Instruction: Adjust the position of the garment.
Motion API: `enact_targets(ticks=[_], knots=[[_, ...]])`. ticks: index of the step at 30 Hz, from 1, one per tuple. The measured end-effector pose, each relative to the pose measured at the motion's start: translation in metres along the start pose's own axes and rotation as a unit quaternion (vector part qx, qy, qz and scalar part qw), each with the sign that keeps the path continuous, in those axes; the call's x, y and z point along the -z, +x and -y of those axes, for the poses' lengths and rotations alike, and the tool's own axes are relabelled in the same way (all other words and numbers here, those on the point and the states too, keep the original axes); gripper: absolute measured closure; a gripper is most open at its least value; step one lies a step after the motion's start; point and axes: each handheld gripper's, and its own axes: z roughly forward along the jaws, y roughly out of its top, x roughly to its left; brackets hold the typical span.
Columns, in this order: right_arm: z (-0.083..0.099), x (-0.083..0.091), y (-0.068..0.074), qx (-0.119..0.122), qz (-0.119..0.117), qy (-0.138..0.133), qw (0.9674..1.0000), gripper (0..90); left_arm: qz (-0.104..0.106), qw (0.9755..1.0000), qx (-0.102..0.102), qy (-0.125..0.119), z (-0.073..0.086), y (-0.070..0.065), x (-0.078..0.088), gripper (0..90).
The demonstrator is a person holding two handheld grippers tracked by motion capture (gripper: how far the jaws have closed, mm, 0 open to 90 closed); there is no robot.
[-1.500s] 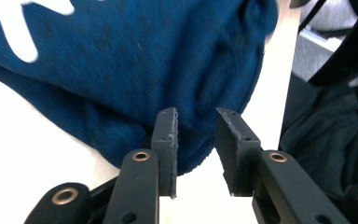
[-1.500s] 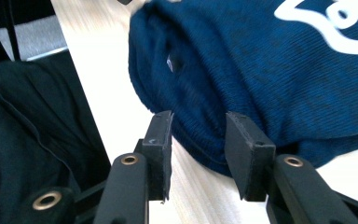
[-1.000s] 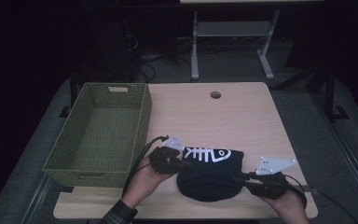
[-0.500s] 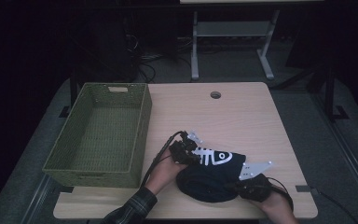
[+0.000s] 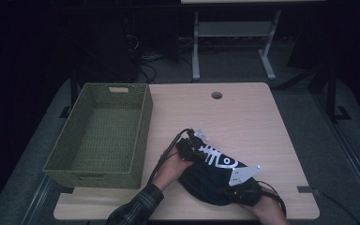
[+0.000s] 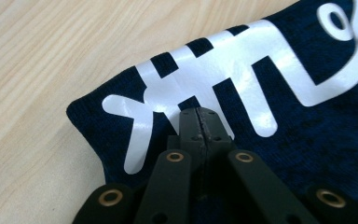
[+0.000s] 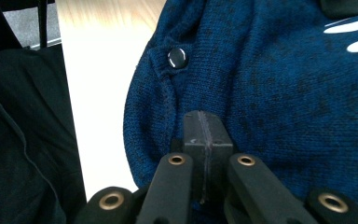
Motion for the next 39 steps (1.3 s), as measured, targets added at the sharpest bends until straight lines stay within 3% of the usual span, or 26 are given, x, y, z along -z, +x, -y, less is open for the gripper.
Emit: enact_targets(ticks=[3, 5, 9, 10, 14, 16, 20, 21, 22, 23, 24, 26, 27, 28, 30, 35, 37, 39], knots=[[-0.001, 0.008, 0.001, 0.001, 0.009, -0.009, 0.9999, 78.7, 0.004, 0.9999, 0.007, -0.006, 0.000, 0.000, 0.012, 81.1], [-0.001, 0.012, 0.001, 0.000, 0.015, -0.013, 0.9998, 77.1, 0.001, 0.9999, 0.009, -0.010, 0.001, 0.000, 0.016, 76.2], [0.002, 0.033, -0.001, -0.010, 0.049, -0.035, 0.9982, 66.1, -0.009, 0.9993, 0.028, -0.022, 0.004, -0.001, 0.030, 63.6], [0.003, 0.037, -0.002, -0.012, 0.058, -0.039, 0.9975, 63.5, -0.013, 0.9995, 0.024, -0.014, 0.006, 0.001, 0.033, 59.7], [0.009, 0.048, -0.008, -0.021, 0.086, -0.049, 0.9949, 56.5, -0.023, 0.9989, 0.041, -0.007, 0.012, 0.004, 0.033, 48.1], [0.015, 0.060, -0.014, -0.044, 0.111, -0.063, 0.9909, 49.0, -0.028, 0.9983, 0.051, -0.007, 0.018, 0.007, 0.031, 38.5], [0.024, 0.070, -0.022, -0.058, 0.151, -0.069, 0.9845, 38.9, -0.024, 0.9976, 0.065, -0.006, 0.025, 0.012, 0.028, 29.9], [0.027, 0.072, -0.025, -0.061, 0.163, -0.066, 0.9825, 35.7, -0.024, 0.9982, 0.056, 0.003, 0.026, 0.015, 0.028, 28.3], [0.027, 0.072, -0.025, -0.061, 0.163, -0.066, 0.9825, 35.7, -0.024, 0.9982, 0.056, 0.003, 0.026, 0.015, 0.028, 27.7], [0.034, 0.074, -0.031, -0.079, 0.186, -0.060, 0.9775, 28.3, -0.020, 0.9978, 0.064, 0.002, 0.029, 0.015, 0.025, 26.4], [0.037, 0.074, -0.034, -0.091, 0.196, -0.059, 0.9746, 25.5, -0.019, 0.9978, 0.064, 0.003, 0.029, 0.016, 0.024, 25.6], [0.043, 0.075, -0.040, -0.100, 0.210, -0.055, 0.9710, 20.5, -0.017, 0.9976, 0.067, 0.003, 0.031, 0.016, 0.021, 24.1], [0.046, 0.077, -0.044, -0.107, 0.216, -0.054, 0.9690, 18.0, -0.018, 0.9977, 0.065, 0.006, 0.031, 0.017, 0.020, 23.0], [0.046, 0.077, -0.044, -0.107, 0.216, -0.054, 0.9690, 18.0, -0.018, 0.9977, 0.065, 0.006, 0.031, 0.017, 0.020, 22.4], [0.057, 0.080, -0.054, -0.129, 0.229, -0.052, 0.9634, 13.4, -0.017, 0.9976, 0.066, 0.010, 0.033, 0.017, 0.017, 20.8], [0.072, 0.077, -0.070, -0.172, 0.243, -0.044, 0.9537, 13.3, -0.013, 0.9980, 0.060, 0.014, 0.036, 0.019, 0.012, 19.2], [0.073, 0.076, -0.071, -0.176, 0.245, -0.044, 0.9523, 13.2, -0.011, 0.9976, 0.067, 0.010, 0.036, 0.019, 0.011, 19.2], [0.075, 0.071, -0.075, -0.181, 0.256, -0.040, 0.9486, 12.4, -0.009, 0.9977, 0.066, 0.010, 0.037, 0.020, 0.010, 19.2]])
